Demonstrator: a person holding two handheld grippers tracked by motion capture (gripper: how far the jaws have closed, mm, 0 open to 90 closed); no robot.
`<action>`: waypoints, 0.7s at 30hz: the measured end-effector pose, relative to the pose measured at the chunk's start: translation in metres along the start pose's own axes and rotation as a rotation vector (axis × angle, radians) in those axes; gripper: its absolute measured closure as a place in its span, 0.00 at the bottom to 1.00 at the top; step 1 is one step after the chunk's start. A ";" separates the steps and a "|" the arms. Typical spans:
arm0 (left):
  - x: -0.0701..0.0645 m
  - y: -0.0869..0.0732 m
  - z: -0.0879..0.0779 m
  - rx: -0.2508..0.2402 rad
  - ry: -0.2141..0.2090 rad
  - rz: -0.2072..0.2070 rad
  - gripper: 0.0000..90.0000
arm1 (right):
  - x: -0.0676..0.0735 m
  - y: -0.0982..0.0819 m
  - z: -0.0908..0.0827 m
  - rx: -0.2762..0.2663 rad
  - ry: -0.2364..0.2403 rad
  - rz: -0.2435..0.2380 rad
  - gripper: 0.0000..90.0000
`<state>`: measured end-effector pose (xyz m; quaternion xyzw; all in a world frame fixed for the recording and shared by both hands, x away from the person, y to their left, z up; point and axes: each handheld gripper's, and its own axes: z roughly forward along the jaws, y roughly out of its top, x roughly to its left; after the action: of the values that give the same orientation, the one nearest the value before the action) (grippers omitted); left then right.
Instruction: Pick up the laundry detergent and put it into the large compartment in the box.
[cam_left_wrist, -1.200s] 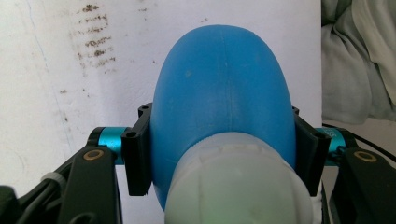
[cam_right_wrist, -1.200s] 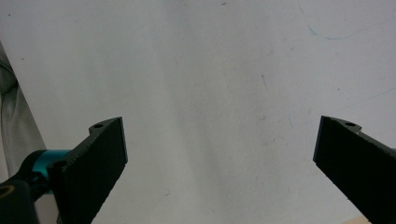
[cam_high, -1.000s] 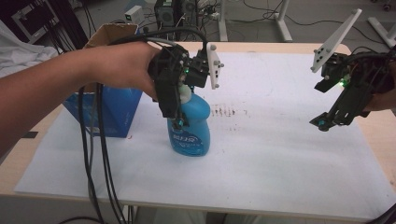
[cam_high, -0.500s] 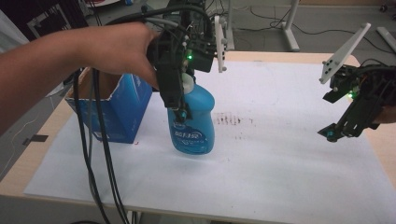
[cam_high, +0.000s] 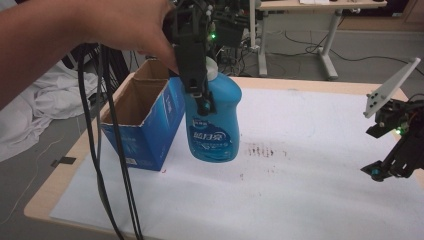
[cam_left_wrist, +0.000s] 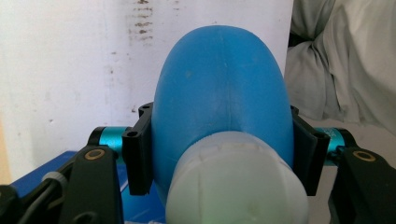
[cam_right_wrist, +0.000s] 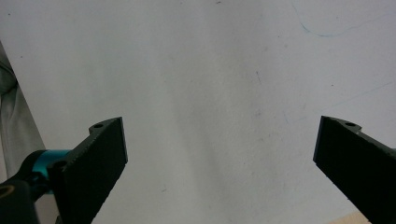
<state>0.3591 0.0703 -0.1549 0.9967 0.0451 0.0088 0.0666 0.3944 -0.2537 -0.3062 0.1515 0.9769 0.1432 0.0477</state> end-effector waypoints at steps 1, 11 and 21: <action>0.000 -0.001 -0.005 -0.001 0.002 -0.006 0.42 | 0.000 0.000 0.000 -0.005 0.000 0.000 0.02; 0.000 -0.012 -0.042 -0.011 0.020 -0.056 0.42 | 0.000 0.000 -0.006 -0.016 -0.004 0.001 0.02; 0.005 -0.034 -0.064 -0.023 -0.003 -0.137 0.42 | 0.000 0.000 -0.008 -0.019 -0.006 -0.004 0.02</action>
<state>0.3595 0.1130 -0.0964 0.9905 0.1130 0.0035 0.0783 0.3938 -0.2555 -0.2984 0.1493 0.9757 0.1518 0.0523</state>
